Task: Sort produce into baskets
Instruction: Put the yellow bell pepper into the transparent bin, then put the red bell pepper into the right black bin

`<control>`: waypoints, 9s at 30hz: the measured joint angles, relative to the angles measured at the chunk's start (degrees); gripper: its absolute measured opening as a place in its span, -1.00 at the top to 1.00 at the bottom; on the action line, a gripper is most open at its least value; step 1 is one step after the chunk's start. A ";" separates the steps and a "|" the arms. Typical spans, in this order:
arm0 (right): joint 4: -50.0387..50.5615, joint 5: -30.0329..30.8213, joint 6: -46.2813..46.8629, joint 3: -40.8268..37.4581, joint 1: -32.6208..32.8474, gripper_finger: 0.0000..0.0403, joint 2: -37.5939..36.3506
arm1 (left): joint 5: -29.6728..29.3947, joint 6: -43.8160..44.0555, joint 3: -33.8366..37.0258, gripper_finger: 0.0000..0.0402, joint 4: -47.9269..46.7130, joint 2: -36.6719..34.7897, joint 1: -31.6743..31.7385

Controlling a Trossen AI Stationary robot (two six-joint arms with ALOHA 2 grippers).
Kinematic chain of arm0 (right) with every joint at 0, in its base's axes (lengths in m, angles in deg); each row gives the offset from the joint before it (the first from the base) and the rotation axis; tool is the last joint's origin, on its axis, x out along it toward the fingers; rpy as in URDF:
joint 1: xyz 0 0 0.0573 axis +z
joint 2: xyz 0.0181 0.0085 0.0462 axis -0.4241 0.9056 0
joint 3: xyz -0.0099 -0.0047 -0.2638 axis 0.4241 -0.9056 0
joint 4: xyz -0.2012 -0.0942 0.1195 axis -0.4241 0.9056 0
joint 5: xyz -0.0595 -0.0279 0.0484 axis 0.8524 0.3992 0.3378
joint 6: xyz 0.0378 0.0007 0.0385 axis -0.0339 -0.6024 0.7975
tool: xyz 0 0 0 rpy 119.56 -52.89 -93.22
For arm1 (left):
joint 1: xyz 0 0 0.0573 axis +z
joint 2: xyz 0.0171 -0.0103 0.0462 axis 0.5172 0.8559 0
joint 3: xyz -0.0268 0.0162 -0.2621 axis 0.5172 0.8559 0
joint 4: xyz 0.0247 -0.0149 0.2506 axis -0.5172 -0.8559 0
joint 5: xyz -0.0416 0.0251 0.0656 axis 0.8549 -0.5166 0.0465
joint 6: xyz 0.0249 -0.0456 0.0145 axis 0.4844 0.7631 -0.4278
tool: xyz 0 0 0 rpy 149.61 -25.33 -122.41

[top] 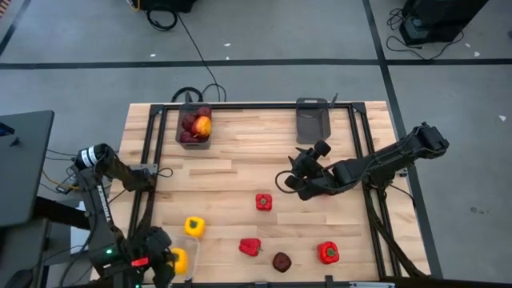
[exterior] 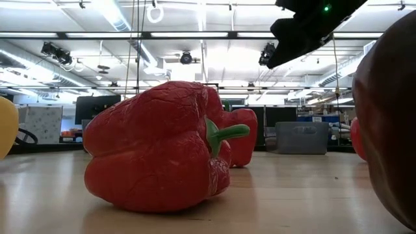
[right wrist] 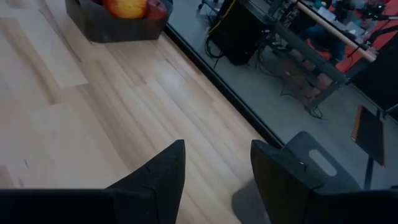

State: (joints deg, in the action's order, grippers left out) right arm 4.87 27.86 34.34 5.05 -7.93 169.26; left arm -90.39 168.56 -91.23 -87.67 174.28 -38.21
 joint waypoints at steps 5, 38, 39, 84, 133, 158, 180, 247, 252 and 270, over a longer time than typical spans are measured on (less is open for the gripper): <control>0.17 0.00 -0.05 0.00 -0.55 0.04 0.00 | -0.14 -0.47 0.72 0.90 -1.50 0.44 0.41; 2.54 -1.27 0.24 -0.07 3.41 0.04 1.73 | 0.93 -9.56 3.68 0.12 -14.05 0.39 15.89; 2.72 -1.35 0.47 -0.07 3.76 0.04 1.73 | 1.54 -10.30 5.02 0.12 -11.78 -1.31 16.59; 4.33 -3.02 3.42 -2.32 4.81 0.04 1.68 | 3.82 -21.67 23.32 0.51 11.15 -10.26 20.24; 3.83 -2.38 2.97 -2.36 4.70 0.04 1.68 | 4.41 -50.31 22.99 0.29 15.11 -11.27 20.61; 3.85 -2.58 2.53 -2.38 4.70 0.04 1.68 | 7.26 -51.40 20.60 0.92 8.48 -10.15 24.61; 4.27 -0.56 1.42 -2.38 4.70 0.04 1.66 | 30.46 -25.91 -3.68 0.90 -10.19 -5.16 11.50; -50.58 -47.62 -16.92 -9.22 -1.94 0.45 16.72 | -7.70 -109.01 48.12 0.09 94.36 -11.75 54.31; -50.06 -48.60 -17.55 -9.22 -2.49 0.78 16.72 | -9.73 -108.75 48.13 0.09 93.67 -11.72 54.54; -34.77 -33.66 -21.68 -9.22 -6.12 0.99 0.82 | -12.94 -111.21 48.11 0.09 93.52 -11.72 56.98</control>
State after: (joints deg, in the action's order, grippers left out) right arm -29.89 -5.80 12.65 -4.18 -14.05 170.08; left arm -103.33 57.35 -43.13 5.86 162.55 18.76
